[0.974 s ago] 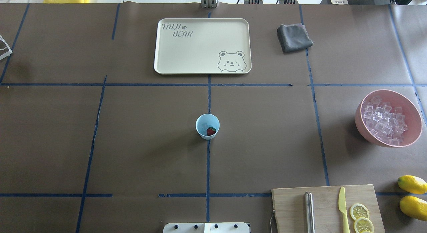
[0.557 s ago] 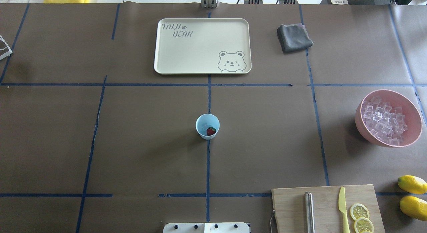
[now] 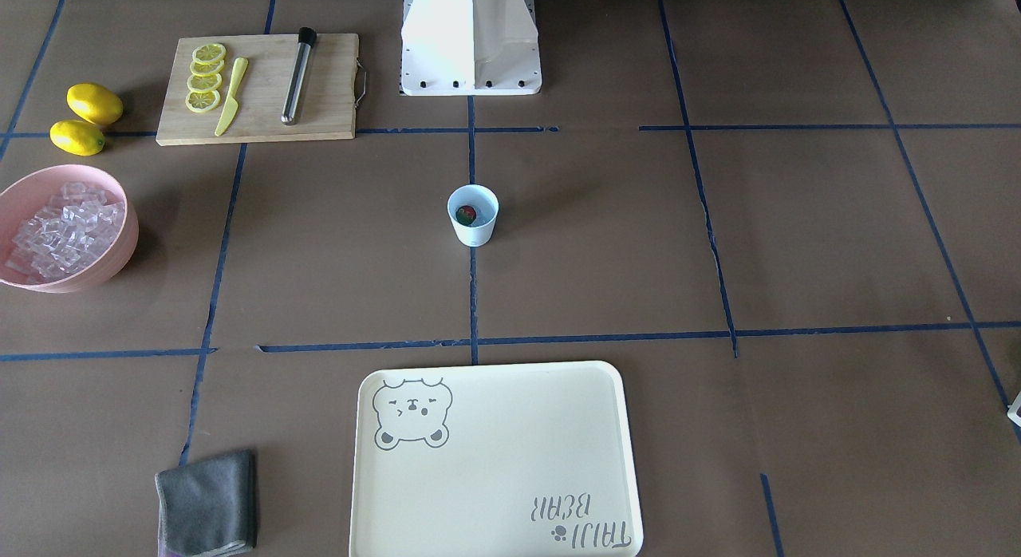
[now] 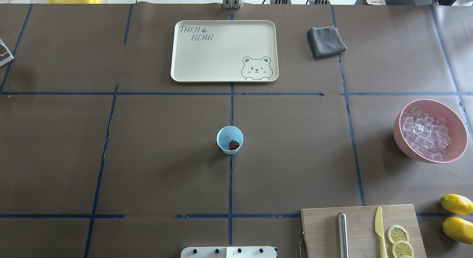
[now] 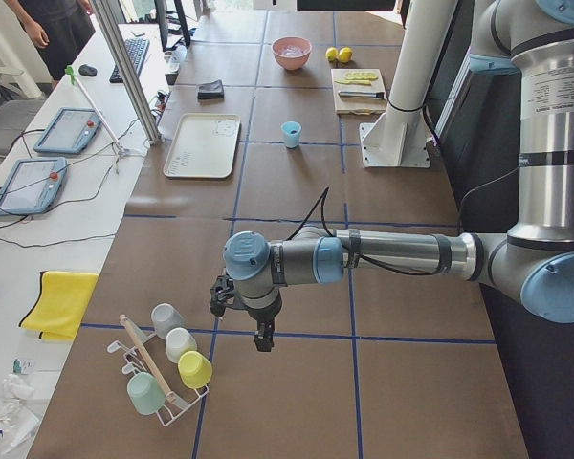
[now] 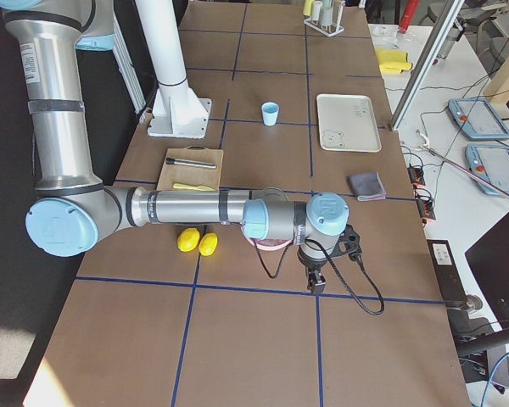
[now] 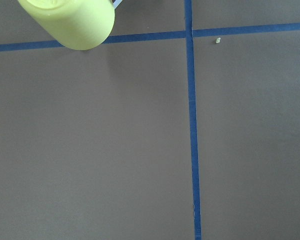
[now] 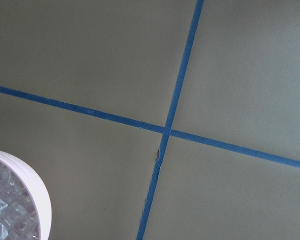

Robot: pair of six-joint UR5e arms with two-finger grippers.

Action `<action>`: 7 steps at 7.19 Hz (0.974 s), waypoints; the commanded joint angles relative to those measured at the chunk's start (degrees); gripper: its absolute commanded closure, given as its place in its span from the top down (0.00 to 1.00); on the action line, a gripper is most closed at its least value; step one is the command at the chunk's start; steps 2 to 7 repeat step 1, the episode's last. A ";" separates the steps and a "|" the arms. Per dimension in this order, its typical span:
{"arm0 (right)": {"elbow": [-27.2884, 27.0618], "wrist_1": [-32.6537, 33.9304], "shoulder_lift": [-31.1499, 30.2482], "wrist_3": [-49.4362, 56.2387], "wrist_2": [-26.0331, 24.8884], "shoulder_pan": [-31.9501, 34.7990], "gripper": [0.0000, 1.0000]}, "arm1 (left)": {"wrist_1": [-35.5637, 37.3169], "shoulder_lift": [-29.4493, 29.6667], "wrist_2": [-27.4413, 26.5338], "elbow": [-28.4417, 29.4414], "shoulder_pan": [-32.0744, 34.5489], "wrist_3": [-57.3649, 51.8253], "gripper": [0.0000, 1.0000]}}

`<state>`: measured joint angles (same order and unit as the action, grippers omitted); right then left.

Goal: Put ice and strawberries in cup

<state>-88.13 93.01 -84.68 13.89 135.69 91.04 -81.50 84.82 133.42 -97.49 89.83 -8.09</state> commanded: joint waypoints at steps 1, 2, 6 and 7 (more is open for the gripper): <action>-0.20 0.07 0.05 0.00 0.10 0.01 1.00 | 0.02 0.00 0.00 -0.16 0.00 0.00 1.00; -0.20 0.07 0.05 0.00 0.10 0.01 1.00 | 0.02 0.00 0.00 -0.16 0.00 0.00 1.00; -0.20 0.07 0.05 0.00 0.10 0.01 1.00 | 0.02 0.00 0.00 -0.16 0.00 0.00 1.00; -0.20 0.07 0.05 0.00 0.10 0.01 1.00 | 0.02 0.00 0.00 -0.16 0.00 0.00 1.00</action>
